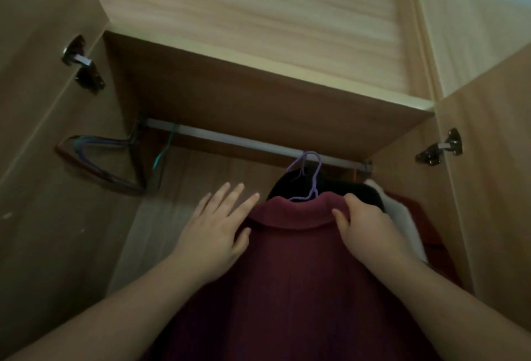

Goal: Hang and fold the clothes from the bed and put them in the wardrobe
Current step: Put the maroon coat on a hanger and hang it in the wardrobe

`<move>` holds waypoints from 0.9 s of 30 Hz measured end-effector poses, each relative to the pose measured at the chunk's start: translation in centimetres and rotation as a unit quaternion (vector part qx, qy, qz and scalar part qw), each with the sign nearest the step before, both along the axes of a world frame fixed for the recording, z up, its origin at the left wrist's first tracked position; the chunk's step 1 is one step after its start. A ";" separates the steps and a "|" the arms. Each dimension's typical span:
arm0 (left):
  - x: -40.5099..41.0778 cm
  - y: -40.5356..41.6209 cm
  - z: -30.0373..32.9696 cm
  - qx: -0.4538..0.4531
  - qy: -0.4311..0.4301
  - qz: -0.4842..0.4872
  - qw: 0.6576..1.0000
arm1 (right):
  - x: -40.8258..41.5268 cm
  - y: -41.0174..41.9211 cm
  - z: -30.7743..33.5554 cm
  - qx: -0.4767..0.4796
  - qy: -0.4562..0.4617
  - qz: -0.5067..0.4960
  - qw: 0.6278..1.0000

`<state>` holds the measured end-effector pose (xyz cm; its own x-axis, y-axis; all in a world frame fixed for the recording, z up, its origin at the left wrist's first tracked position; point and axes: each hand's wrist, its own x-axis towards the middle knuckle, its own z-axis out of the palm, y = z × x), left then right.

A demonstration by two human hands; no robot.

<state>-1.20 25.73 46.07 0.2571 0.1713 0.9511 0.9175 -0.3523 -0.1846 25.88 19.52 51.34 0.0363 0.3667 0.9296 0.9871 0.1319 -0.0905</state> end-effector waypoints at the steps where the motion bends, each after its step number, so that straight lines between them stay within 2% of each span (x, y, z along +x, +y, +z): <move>1: -0.2 1.5 0.9 0.007 -0.002 0.001 1.000 | -0.2 1.1 0.9 -0.001 -0.001 -0.016 1.000; 8: -0.6 9.5 7.2 0.053 0.014 -0.014 0.998 | -1.1 7.7 6.4 0.024 -0.008 -0.112 0.993; 14: -0.4 13.6 11.1 0.090 0.015 -0.004 0.996 | -2.4 11.9 11.0 0.028 0.002 -0.136 0.990; 21: -0.1 17.2 11.8 0.082 0.009 -0.018 0.996 | -3.1 16.2 13.0 0.060 0.019 -0.129 0.990; 27: 0.2 19.3 11.7 0.107 0.014 -0.022 0.994 | -4.3 17.6 13.7 0.046 0.046 -0.140 0.988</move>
<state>-1.00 45.05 57.72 0.2874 -0.0462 0.9567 0.8953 -0.3420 -0.2855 21.59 37.16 65.08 0.2102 0.2441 0.9467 0.9743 -0.1325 -0.1822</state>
